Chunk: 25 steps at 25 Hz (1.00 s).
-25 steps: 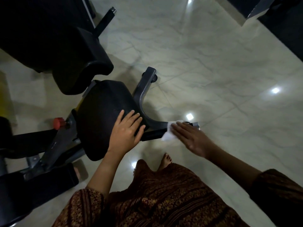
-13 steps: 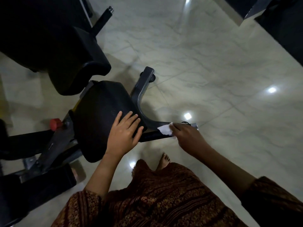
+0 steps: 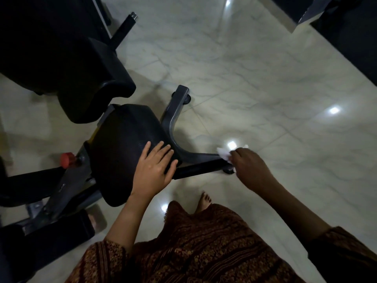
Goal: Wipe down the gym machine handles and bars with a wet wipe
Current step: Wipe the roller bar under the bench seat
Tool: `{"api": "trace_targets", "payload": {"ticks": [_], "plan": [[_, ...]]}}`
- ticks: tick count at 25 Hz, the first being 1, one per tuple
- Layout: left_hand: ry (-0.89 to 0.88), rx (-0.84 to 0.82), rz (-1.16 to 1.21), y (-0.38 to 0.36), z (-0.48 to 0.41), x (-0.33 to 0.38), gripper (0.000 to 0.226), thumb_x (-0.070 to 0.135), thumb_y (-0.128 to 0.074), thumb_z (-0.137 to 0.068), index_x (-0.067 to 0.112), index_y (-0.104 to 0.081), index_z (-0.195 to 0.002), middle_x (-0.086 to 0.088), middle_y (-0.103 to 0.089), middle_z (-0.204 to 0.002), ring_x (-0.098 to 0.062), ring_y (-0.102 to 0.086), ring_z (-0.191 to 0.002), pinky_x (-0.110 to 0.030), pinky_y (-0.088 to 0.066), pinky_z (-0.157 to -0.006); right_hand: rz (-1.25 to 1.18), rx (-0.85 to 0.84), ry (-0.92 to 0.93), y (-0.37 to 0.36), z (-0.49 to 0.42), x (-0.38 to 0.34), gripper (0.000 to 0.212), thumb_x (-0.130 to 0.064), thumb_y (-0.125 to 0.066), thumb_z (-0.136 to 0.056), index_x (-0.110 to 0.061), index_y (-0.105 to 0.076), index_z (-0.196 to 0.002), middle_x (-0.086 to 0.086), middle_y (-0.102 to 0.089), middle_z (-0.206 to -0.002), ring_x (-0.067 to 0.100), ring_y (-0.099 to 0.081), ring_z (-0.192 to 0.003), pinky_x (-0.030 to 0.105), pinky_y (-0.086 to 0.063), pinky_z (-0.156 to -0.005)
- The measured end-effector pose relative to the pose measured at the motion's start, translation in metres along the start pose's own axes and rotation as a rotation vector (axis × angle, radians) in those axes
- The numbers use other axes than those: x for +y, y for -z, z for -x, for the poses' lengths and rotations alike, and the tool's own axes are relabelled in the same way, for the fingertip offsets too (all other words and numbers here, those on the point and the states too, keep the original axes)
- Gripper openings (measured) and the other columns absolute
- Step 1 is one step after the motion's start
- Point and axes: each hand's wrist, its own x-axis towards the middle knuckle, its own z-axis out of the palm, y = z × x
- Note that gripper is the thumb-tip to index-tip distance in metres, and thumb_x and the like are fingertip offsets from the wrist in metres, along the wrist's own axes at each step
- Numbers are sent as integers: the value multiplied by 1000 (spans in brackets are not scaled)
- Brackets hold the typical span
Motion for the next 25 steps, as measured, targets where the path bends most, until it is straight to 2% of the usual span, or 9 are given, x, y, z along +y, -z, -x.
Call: {"api": "trace_targets", "payload": {"ticks": [3, 5, 7, 10, 12, 15, 20, 23, 25], "plan": [[-4, 7, 3, 0, 0, 0, 34, 28, -50, -89, 3, -71, -97, -13, -70, -104, -27, -61, -108, -43, -28, -107, 15, -16, 140, -22, -8, -23, 39, 3, -66, -67, -3, -63, -105, 18, -67, -95, 33, -65, -85, 43, -53, -73], [-10, 7, 9, 1, 1, -1, 34, 28, -50, -88, 2, -71, -96, -13, -70, -104, -28, -61, -107, -43, -28, -106, 32, -40, 301, -24, -7, -18, 36, -5, -64, -77, -7, -64, -113, 15, -68, -107, 30, -65, -97, 43, -53, -81], [-7, 4, 13, 2, 1, 0, 34, 28, -50, -88, 2, -72, -96, -13, -70, -103, -28, -62, -107, -43, -28, -106, 62, -4, 331, -7, 4, -2, 35, -12, -45, -82, -6, -69, -106, 12, -70, -105, 27, -68, -92, 36, -55, -74], [1, -13, 29, 3, 0, 1, 35, 28, -49, -88, 2, -71, -96, -14, -70, -103, -28, -62, -107, -43, -27, -107, 116, 107, 173, 20, 21, 13, 47, -9, -33, -72, -2, -71, -98, 14, -71, -98, 28, -71, -80, 29, -54, -51], [9, -30, 39, 4, 0, 1, 36, 29, -48, -88, 2, -71, -96, -14, -70, -103, -28, -62, -108, -42, -25, -107, 112, 150, 119, 18, 18, 1, 42, -7, -38, -72, 2, -68, -100, 19, -69, -99, 32, -70, -82, 33, -56, -57], [15, -62, 45, 6, -1, 1, 38, 29, -46, -89, 1, -71, -96, -14, -70, -103, -29, -62, -108, -42, -24, -107, 101, 94, 313, -20, -3, -50, 34, 0, -55, -74, -1, -66, -106, 20, -67, -106, 35, -66, -94, 45, -53, -78], [21, -86, 54, 6, -1, 0, 40, 30, -44, -89, 1, -71, -97, -15, -70, -104, -29, -61, -108, -42, -24, -106, 141, -48, 459, -35, -5, -52, 36, -11, -40, -87, -7, -69, -108, 14, -66, -115, 31, -64, -103, 45, -50, -87], [19, -74, 70, 5, 1, 1, 40, 30, -44, -89, 1, -71, -97, -15, -70, -104, -30, -61, -109, -42, -24, -106, 161, 60, 388, -7, 19, -4, 50, -13, -20, -101, -4, -70, -105, 14, -67, -112, 32, -66, -99, 38, -51, -86], [13, -50, 61, 5, 1, 2, 40, 30, -44, -89, 1, -71, -97, -15, -70, -104, -29, -61, -108, -42, -24, -106, 181, 91, 287, 8, 24, 9, 42, -8, -31, -91, -3, -72, -98, 14, -70, -104, 29, -69, -92, 31, -55, -74]]}}
